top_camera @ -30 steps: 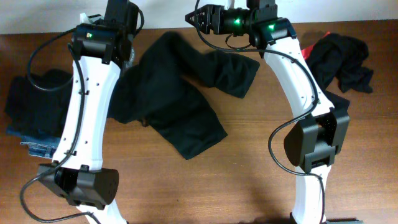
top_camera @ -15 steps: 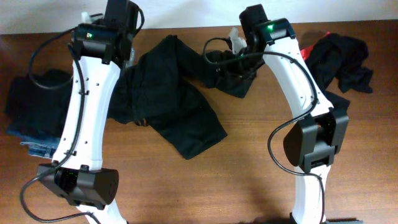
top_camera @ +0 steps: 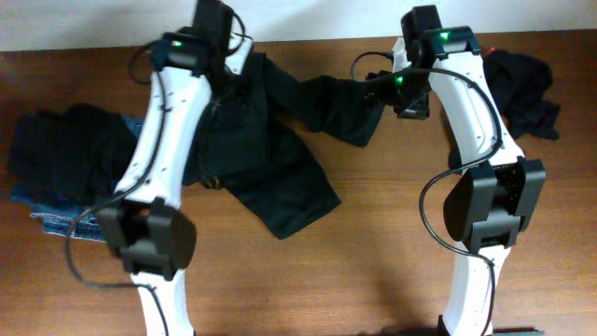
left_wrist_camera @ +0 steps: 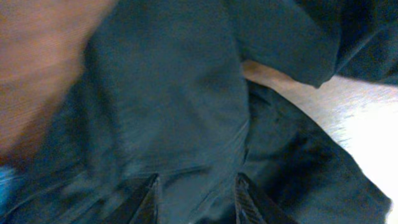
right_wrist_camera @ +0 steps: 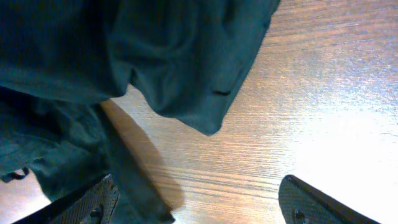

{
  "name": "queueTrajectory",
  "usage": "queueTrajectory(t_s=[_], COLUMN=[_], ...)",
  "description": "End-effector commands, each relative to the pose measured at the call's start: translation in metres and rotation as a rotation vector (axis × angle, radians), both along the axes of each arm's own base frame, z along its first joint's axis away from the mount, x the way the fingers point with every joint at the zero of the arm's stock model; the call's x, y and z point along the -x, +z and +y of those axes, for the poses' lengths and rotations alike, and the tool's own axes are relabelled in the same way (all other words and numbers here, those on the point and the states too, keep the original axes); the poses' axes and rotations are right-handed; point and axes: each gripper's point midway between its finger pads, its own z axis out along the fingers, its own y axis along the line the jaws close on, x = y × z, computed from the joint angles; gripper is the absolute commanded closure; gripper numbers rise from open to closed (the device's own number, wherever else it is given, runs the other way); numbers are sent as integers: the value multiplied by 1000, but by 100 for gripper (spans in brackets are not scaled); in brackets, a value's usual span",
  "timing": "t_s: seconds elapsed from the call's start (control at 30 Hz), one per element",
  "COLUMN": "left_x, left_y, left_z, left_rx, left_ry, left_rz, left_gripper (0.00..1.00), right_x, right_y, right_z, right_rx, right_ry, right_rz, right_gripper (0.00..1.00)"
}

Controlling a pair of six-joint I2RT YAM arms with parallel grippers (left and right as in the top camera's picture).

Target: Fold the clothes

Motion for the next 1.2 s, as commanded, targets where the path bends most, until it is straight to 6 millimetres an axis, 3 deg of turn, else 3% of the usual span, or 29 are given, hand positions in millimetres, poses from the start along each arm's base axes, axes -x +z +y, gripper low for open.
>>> queueTrajectory(t_s=[0.0, 0.1, 0.2, 0.33, 0.43, 0.6, 0.67, 0.73, 0.87, 1.03, 1.17], left_x=[-3, -7, -8, 0, 8, 5, 6, 9, 13, 16, 14], left_y=[-38, -53, -51, -58, -74, -68, -67, -76, -96, -110, -108], left_z=[-27, -31, -32, -42, -43, -39, -37, -37, -37, -40, -32], left_rx=[-42, -179, -348, -417, -444, -564, -614, -669, -731, -810, -871], left_ry=[-63, -11, 74, 153, 229, 284, 302, 296, 304, 276, 294], left_rz=[43, 14, -65, -92, -76, -174, -205, -208, -202, -218, -254], left_gripper=[62, 62, 61, 58, 58, 56, 53, 48, 38, 31, 30], right_x=[4, 4, 3, 0, -6, -14, -16, -15, -9, -7, -7], right_y=[-16, -17, -17, -18, -17, -1, 5, 14, 17, 16, 16], right_z=[-4, -4, -7, -21, -49, -87, -102, -125, -151, -158, -155], right_rx=[26, 31, 33, 59, 34, -214, -288, -374, -407, -401, -401], right_ry=[17, 50, 55, 27, -39, -158, -196, -252, -299, -291, -284], right_rz=[33, 26, 22, 19, 8, -22, -40, -59, -66, -76, -76], right_gripper=[12, 12, 12, 12, 6, 1, 1, 1, 1, 1, 1])
